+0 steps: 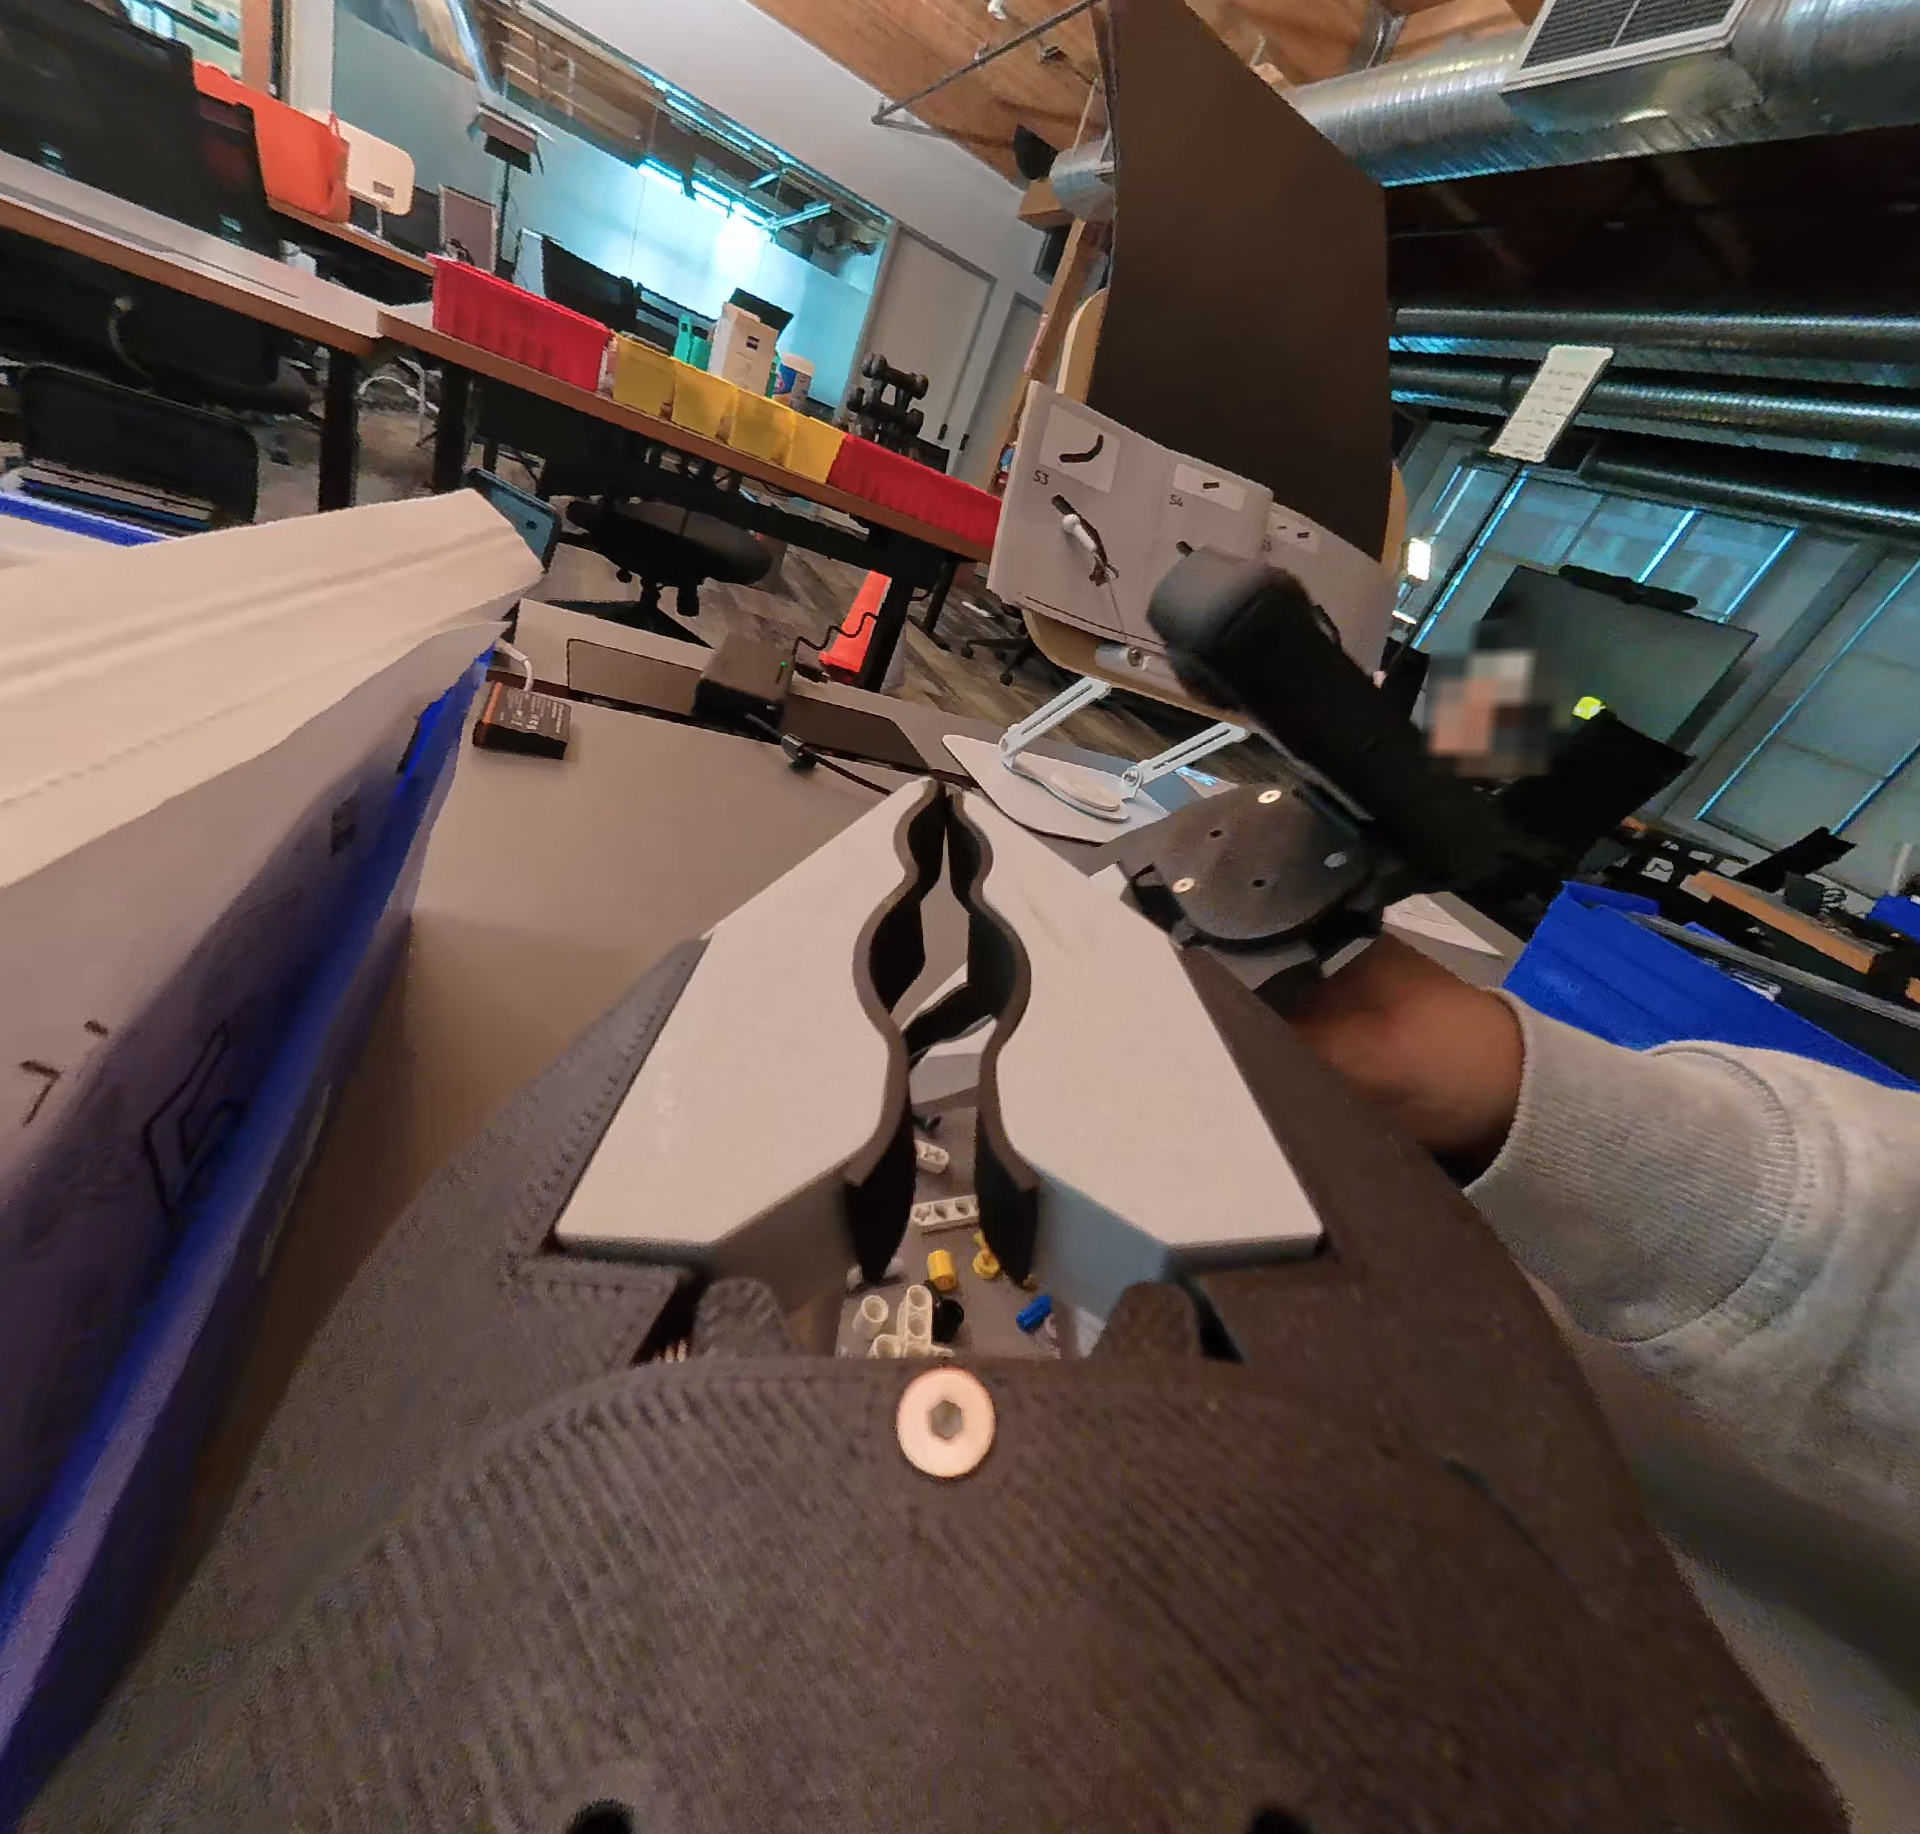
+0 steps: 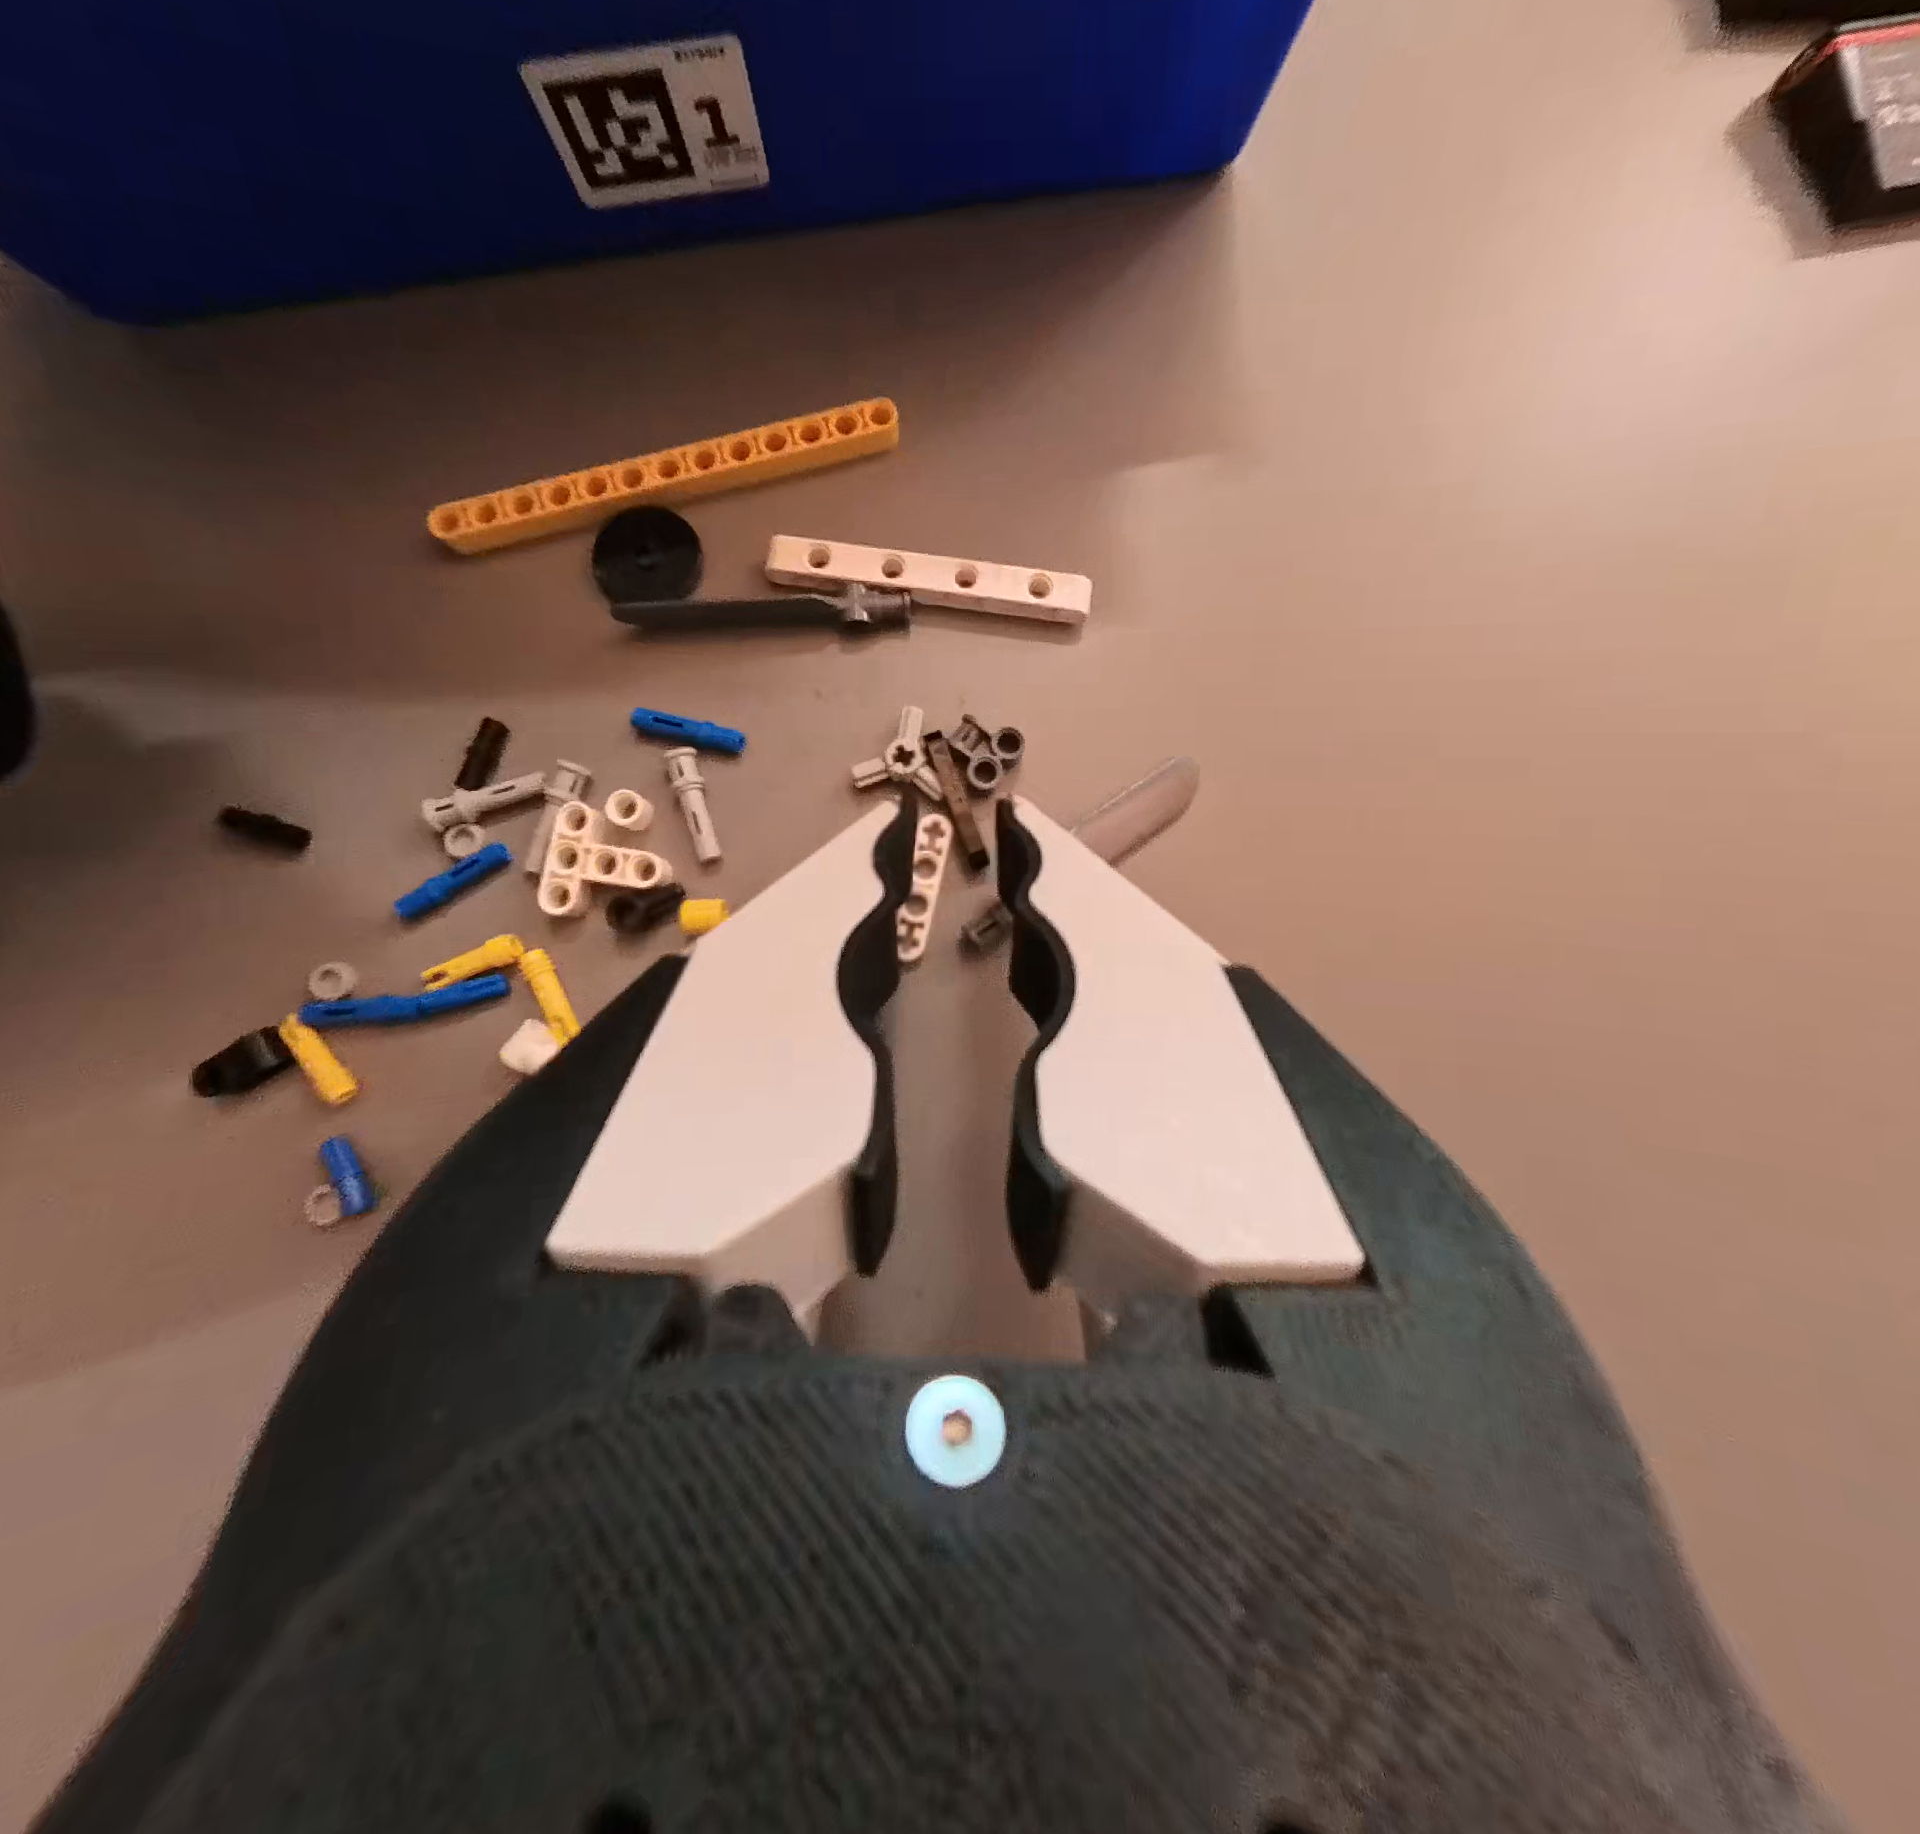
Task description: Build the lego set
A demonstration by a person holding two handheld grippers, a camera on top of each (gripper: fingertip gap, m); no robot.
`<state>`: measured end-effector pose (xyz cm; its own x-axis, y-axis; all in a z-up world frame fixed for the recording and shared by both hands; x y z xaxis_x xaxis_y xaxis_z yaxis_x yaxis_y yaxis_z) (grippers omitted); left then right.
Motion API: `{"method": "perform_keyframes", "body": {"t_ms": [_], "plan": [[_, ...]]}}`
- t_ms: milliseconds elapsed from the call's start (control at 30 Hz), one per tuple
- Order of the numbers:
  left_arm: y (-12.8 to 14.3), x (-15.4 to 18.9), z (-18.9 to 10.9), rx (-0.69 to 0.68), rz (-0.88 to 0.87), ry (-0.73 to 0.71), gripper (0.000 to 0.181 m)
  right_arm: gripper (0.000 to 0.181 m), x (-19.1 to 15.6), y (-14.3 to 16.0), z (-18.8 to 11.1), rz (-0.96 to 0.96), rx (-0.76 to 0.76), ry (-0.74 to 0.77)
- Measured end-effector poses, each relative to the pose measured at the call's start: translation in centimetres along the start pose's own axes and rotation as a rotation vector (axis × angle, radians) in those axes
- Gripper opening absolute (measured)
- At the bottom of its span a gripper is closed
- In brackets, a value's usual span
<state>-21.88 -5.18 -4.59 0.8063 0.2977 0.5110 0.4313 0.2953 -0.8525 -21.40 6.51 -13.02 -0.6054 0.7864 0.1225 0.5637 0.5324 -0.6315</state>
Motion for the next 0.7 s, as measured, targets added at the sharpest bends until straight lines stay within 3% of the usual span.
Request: {"method": "perform_keyframes", "body": {"t_ms": [133,200,267,500,700], "plan": [[0.1,0.1,0.3,-0.010,0.009,0.005,0.000,0.017,0.1,0.8,1.3,0.007,-0.050,-0.019],[0.0,0.1,0.3,-0.007,0.009,0.003,0.000,0.003,0.2,0.6,1.1,0.033,-0.023,-0.028],[0.0,0.1,0.2,-0.004,0.003,0.001,0.000,0.002,0.2,0.2,0.3,0.050,0.014,-0.030],[0.0,-0.2,0.1,-0.002,-0.014,-0.003,0.000,0.002,-0.8,1.4,-5.1,0.084,0.097,0.006],[0.3,0.0,0.2,-0.009,-0.032,0.006,0.000,0.002,-4.5,7.3,-10.1,0.207,0.005,-0.029]]}}
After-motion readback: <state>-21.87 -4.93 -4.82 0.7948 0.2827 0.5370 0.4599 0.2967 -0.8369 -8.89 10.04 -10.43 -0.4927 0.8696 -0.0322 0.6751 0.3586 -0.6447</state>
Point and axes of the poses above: each gripper's, where its closed fingertips meet, z out along the fingers, y out of its underside, x = y × z across the jaws, the point moved 5 cm from there along -z, back along the fingers, and after that the axes turned 9 degrees about -z, right-handed, at the moved point
